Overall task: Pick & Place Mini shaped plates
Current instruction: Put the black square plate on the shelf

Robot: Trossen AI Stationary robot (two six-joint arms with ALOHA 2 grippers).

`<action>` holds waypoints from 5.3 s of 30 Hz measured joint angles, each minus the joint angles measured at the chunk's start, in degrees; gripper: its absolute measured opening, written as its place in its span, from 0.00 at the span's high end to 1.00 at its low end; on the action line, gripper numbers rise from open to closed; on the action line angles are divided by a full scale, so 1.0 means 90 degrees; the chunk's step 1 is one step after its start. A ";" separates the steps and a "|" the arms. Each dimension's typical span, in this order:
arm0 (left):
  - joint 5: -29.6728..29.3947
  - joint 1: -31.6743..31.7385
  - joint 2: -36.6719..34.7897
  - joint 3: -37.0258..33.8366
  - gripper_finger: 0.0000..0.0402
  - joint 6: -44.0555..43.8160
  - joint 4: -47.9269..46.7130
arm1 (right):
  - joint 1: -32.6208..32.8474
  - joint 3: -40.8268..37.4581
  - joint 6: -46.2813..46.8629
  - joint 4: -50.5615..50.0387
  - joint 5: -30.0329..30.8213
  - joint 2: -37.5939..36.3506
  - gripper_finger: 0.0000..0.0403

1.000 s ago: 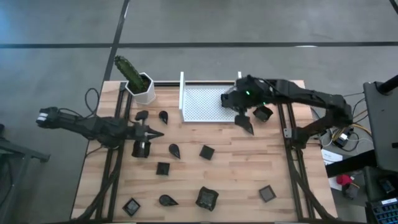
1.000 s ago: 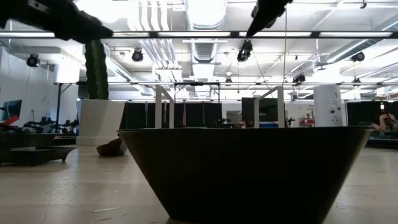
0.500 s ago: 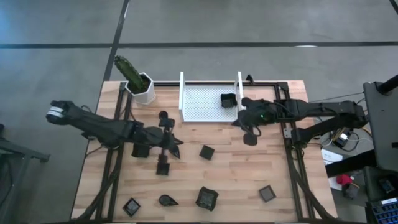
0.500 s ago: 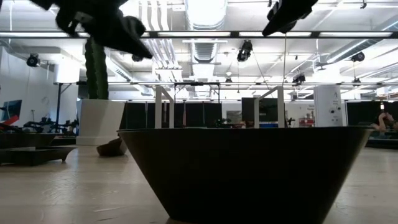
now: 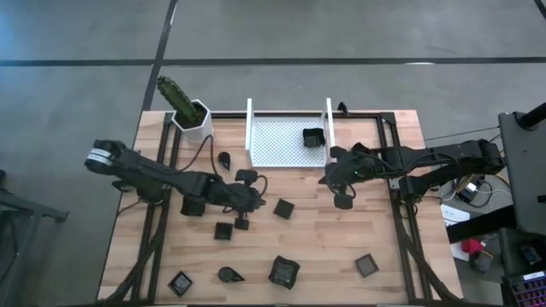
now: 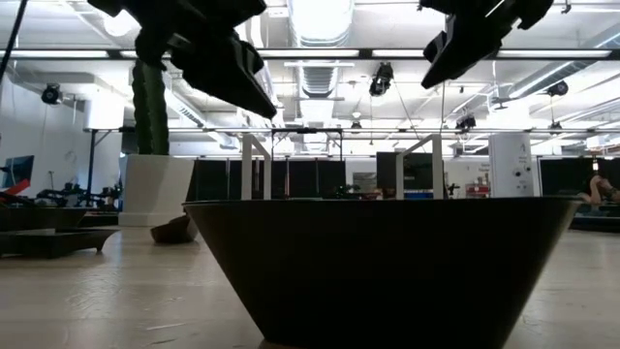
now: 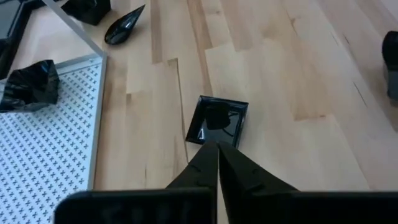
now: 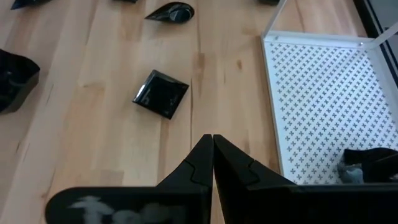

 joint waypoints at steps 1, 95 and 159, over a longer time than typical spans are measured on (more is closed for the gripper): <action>0.0002 0.0000 0.0052 0.0014 0.94 -0.0039 -0.0005 | 0.0000 -0.0014 -0.0002 0.0034 0.0004 0.0000 0.98; 0.0555 0.0723 0.2979 0.1416 0.99 -0.5640 0.0137 | -0.0002 -0.0026 -0.0290 0.0386 0.0004 0.0005 0.98; 0.2289 0.4732 0.4606 0.4916 1.00 0.1726 -0.1479 | -0.0010 -0.0023 -0.0285 0.0881 0.0009 0.0005 0.98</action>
